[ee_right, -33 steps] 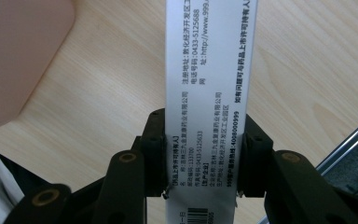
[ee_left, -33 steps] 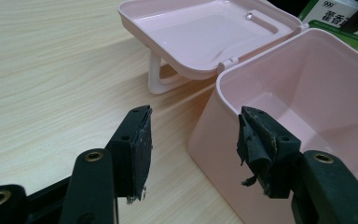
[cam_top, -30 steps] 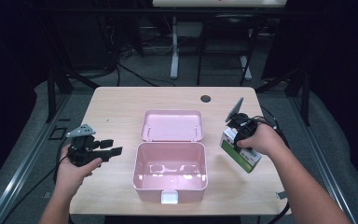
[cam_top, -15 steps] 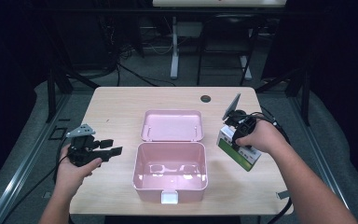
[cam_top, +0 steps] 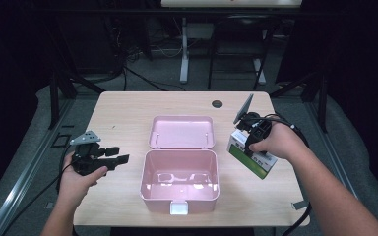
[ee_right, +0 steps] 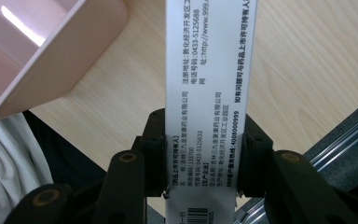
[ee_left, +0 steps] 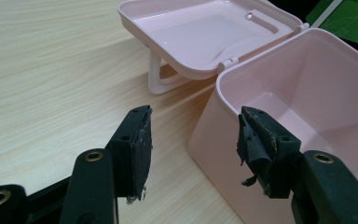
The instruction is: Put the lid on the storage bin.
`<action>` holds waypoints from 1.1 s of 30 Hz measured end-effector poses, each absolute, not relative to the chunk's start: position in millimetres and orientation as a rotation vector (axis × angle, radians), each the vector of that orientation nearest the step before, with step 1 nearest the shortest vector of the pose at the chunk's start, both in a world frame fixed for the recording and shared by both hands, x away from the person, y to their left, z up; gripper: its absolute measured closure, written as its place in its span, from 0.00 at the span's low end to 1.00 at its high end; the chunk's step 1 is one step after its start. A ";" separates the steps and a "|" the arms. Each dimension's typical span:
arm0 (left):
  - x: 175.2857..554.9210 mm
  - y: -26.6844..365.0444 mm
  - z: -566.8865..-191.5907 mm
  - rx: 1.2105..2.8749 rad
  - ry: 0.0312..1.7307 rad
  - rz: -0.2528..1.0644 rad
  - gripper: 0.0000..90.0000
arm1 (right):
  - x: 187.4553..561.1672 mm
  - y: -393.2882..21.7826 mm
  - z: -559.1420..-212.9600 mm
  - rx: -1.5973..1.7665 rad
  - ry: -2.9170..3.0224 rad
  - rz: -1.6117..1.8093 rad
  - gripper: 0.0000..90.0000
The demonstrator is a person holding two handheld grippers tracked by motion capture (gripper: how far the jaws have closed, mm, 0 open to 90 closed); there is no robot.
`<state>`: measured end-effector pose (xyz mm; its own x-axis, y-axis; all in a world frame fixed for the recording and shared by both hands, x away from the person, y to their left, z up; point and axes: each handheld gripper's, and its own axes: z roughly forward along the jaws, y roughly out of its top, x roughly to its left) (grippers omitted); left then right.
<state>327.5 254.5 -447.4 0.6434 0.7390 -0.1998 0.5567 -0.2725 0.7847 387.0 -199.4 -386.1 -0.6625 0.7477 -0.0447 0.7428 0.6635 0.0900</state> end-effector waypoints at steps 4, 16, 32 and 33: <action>327.5 254.6 -447.3 1.961 1.015 0.256 0.50 | 385.7 -198.6 -381.0 1.245 2.792 0.095 0.68; 327.3 254.8 -447.2 1.958 1.019 0.254 0.50 | 381.0 -192.7 -361.1 1.203 2.796 0.121 0.68; 327.3 256.2 -446.7 1.956 1.016 0.254 0.50 | 374.4 -180.7 -341.7 1.133 2.806 0.124 0.68; 327.4 256.4 -446.7 1.957 1.016 0.252 0.50 | 374.1 -179.9 -340.9 1.123 2.807 0.125 0.68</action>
